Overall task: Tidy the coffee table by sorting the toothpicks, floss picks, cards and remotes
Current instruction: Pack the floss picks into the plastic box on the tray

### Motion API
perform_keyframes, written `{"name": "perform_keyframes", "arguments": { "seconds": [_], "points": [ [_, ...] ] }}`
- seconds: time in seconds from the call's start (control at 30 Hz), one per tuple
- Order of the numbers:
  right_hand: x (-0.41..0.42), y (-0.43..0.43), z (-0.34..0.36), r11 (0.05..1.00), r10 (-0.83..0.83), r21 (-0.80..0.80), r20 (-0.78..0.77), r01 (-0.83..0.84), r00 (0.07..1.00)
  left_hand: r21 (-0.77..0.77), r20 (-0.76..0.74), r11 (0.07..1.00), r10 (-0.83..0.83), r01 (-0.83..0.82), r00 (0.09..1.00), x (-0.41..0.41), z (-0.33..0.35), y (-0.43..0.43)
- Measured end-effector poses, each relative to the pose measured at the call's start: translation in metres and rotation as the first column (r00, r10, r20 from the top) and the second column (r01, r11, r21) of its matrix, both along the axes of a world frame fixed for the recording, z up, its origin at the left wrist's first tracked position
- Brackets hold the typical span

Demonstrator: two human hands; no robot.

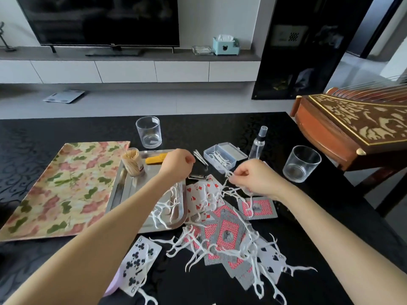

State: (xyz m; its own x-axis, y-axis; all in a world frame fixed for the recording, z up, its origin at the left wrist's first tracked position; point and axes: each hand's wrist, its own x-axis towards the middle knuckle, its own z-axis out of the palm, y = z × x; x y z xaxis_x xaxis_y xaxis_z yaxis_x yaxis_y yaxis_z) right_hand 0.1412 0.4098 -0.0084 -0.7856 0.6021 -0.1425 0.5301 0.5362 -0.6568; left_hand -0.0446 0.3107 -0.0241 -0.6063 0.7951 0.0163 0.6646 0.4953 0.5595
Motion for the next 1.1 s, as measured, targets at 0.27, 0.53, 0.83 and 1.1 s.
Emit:
{"name": "perform_keyframes", "arguments": {
  "seconds": [0.27, 0.53, 0.83, 1.1],
  "points": [
    [-0.066, 0.06, -0.011, 0.972, -0.204, 0.132, 0.068, 0.193, 0.977, -0.013, 0.183, 1.0, 0.017, -0.015, 0.983, -0.001, -0.029, 0.047],
    [-0.109, 0.072, -0.052, 0.898, -0.377, 0.298, 0.141, 0.324, 0.915, 0.028, 0.127, 0.999, 0.011, -0.015, 0.992, 0.012, -0.05, 0.075],
    [-0.107, 0.069, -0.055, 0.868, -0.427, 0.362, 0.196, 0.34, 0.883, -0.128, 0.191, 0.988, 0.11, -0.086, 0.975, 0.022, -0.042, 0.092],
    [-0.103, 0.072, -0.028, 0.906, -0.303, 0.39, 0.335, 0.162, 0.892, -0.1, 0.139, 0.985, 0.153, -0.139, 0.979, -0.004, -0.035, 0.086]
  ]
}}
